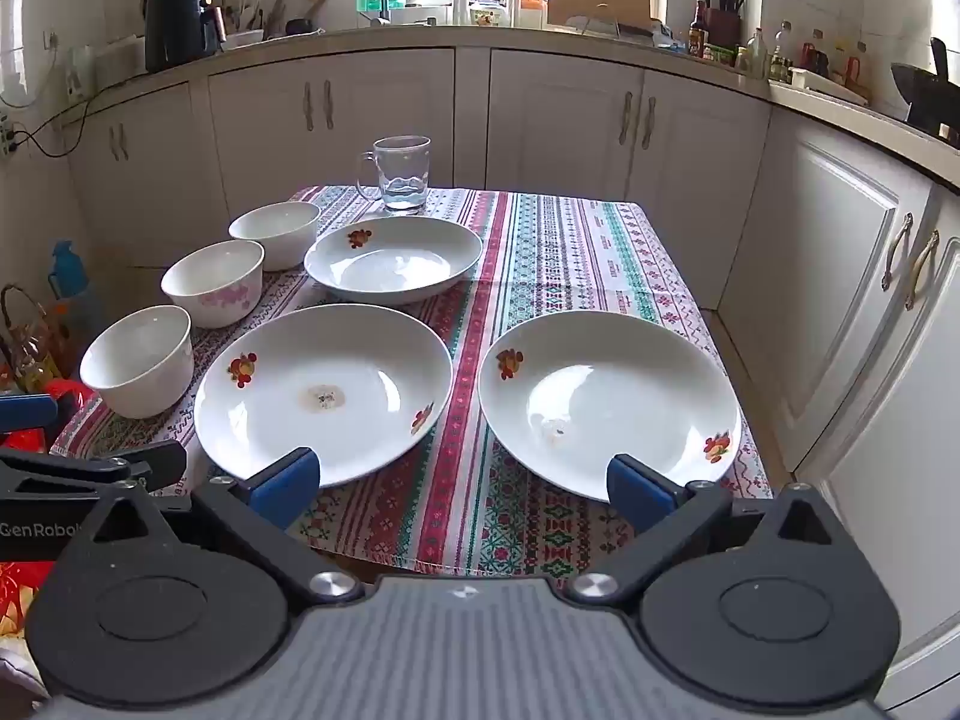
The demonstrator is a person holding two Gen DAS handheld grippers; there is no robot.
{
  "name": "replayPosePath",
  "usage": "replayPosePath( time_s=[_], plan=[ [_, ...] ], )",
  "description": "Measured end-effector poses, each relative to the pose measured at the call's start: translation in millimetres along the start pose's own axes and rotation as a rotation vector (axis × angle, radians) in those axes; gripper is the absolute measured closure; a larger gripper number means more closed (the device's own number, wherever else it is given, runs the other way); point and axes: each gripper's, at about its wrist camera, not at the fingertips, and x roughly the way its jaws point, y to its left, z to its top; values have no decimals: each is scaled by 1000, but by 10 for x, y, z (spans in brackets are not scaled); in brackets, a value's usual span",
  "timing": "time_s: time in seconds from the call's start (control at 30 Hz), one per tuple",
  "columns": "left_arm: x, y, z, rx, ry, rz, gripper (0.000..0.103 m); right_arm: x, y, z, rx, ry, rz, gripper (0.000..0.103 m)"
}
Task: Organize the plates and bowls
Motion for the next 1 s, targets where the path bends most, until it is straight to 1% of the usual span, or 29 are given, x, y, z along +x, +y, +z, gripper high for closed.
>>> replayPosePath(
  time_s=[0.03, 0.27, 0.3, 0.33, 0.4, 1.0],
  plan=[
    [6, -2, 0, 4, 2, 3, 1, -6, 5, -1, -8, -11, -7, 0],
    [55, 8, 30, 9, 12, 18, 1, -11, 7, -5, -10, 5, -10, 0],
    [25, -25, 17, 1, 4, 5, 1, -12, 10, -4, -11, 7, -10, 0],
    [28, -25, 22, 2, 4, 6, 1, -40, 21, 19, -7, -6, -7, 0],
    [2, -10, -15, 1, -2, 2, 1, -43, 31, 14, -9, -6, -7, 0],
    [-16, 2, -26, -8, -11, 7, 1, -51, 65, -20, -31, -15, -8, 0]
  ],
)
